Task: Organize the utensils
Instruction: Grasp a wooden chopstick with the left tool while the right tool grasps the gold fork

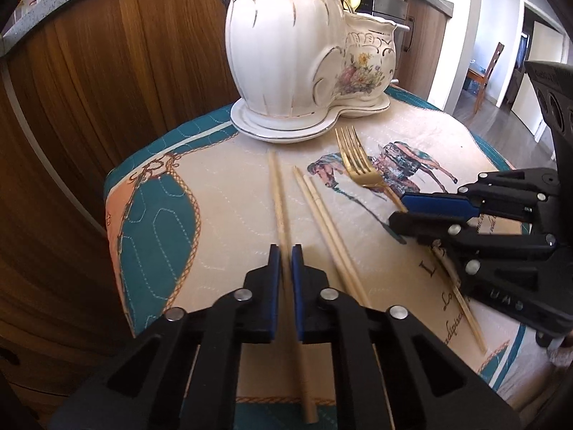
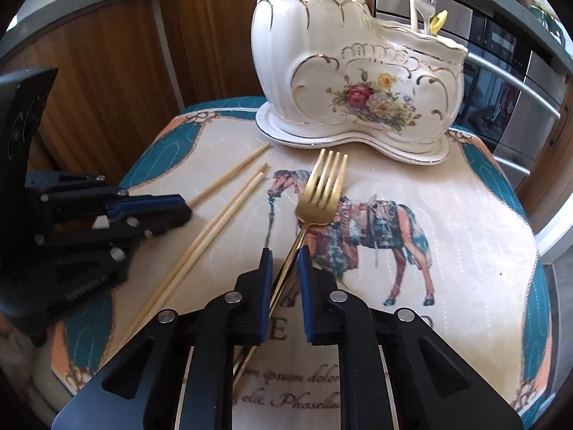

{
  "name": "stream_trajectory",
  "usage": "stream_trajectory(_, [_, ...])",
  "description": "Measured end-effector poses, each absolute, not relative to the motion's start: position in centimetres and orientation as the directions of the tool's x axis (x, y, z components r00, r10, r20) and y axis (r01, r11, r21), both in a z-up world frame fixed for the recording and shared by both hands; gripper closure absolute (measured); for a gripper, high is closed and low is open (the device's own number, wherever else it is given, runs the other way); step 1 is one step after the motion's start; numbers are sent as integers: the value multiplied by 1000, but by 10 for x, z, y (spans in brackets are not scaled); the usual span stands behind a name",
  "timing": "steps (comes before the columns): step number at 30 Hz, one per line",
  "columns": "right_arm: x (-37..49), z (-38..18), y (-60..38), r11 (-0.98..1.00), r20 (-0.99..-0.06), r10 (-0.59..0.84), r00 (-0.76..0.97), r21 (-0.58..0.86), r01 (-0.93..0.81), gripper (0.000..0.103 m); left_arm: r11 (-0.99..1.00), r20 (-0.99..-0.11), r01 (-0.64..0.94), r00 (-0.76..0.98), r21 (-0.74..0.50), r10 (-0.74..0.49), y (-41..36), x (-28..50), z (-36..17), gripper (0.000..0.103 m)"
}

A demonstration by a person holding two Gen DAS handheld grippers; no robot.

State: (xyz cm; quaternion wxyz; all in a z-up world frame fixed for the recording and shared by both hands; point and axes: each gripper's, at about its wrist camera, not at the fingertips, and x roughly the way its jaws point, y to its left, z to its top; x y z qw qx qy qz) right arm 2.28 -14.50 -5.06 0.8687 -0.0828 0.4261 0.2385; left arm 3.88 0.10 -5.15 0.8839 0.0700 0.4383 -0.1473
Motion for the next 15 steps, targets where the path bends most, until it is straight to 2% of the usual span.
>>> stream_trajectory(4, [22, -50, -158, 872, -787, 340, 515, 59, -487, 93, 941, -806, 337, 553, -14, -210, 6, 33, -49, 98])
stream_trajectory(10, [18, -49, -179, 873, -801, 323, 504, 47, -485, 94, 923, -830, 385, 515, 2, -213, 9, 13, -46, 98])
stream_trajectory(12, [17, -49, -185, 875, -810, 313, 496, 42, -483, 94, 926, -832, 378, 516, 6, -205, 12, 13, -43, 98])
stream_trajectory(15, [17, -48, -192, 877, -814, 316, 488, 54, -478, 88, 927, -833, 376, 514, 3, -206, 6, 19, -45, 95])
